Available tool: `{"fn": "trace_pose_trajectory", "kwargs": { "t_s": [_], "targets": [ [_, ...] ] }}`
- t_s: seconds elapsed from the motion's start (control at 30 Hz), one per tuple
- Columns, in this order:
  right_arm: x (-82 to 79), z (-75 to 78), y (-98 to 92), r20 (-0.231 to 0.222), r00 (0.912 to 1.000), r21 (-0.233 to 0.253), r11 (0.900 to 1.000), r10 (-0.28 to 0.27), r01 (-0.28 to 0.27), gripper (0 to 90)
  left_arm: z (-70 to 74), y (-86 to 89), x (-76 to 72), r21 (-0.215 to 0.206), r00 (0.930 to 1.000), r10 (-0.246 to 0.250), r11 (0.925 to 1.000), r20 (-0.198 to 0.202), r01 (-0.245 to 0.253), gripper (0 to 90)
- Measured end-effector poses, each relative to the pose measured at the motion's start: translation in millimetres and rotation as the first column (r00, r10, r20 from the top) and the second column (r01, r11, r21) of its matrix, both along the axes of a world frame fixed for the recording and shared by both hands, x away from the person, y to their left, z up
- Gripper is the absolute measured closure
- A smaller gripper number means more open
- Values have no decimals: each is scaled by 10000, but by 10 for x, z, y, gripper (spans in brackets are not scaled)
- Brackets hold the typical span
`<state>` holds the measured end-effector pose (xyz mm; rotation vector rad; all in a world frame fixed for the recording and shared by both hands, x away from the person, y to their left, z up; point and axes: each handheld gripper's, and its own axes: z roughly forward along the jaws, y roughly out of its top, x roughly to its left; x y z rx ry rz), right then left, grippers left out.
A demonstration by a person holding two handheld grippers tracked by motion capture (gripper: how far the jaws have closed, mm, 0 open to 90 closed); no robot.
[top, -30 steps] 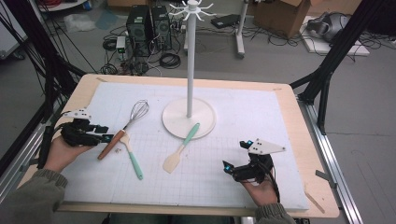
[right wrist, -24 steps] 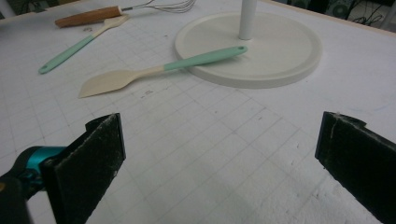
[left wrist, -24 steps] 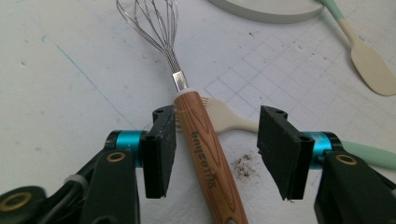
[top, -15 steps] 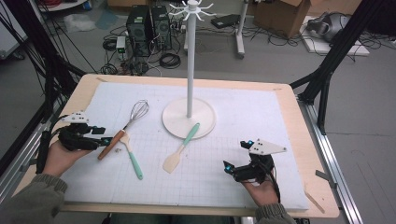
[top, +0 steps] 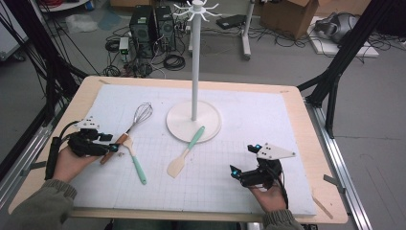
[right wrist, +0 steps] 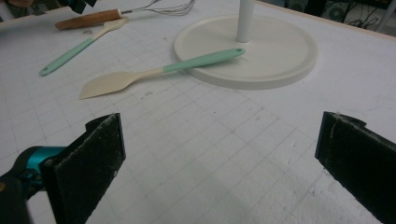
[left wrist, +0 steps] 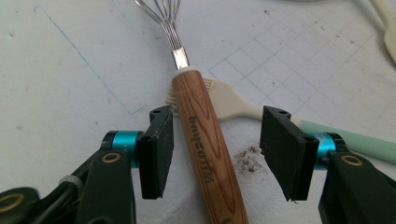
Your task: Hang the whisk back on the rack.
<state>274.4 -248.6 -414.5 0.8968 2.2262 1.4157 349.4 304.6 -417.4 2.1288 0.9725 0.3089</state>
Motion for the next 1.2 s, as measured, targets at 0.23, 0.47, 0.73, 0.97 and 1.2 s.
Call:
{"fn": "trace_pose_trajectory", "kwargs": {
  "t_s": [0.23,0.47,0.73,0.97,1.2],
  "targets": [
    [-6,1,9,22,10000,-34,10000,62,-62,3,-71,-4,9,107,9993,207,9997,-316,-204,488],
    [-16,8,-4,143,9999,-5,10000,35,-35,3,-143,-1,-1,247,9977,309,9993,-601,-295,512],
    [-20,14,-3,163,9999,54,10000,17,-18,3,-156,-25,-1,563,9964,477,9975,-696,-438,557],
    [-26,20,-6,204,9998,41,10000,3,-4,3,-151,-87,-34,1155,9958,840,9901,-369,-793,638],
    [-27,21,-1,238,9997,16,10000,28,-29,3,-128,-101,1,1317,9926,1051,9866,-615,-964,684]
  ]
}}
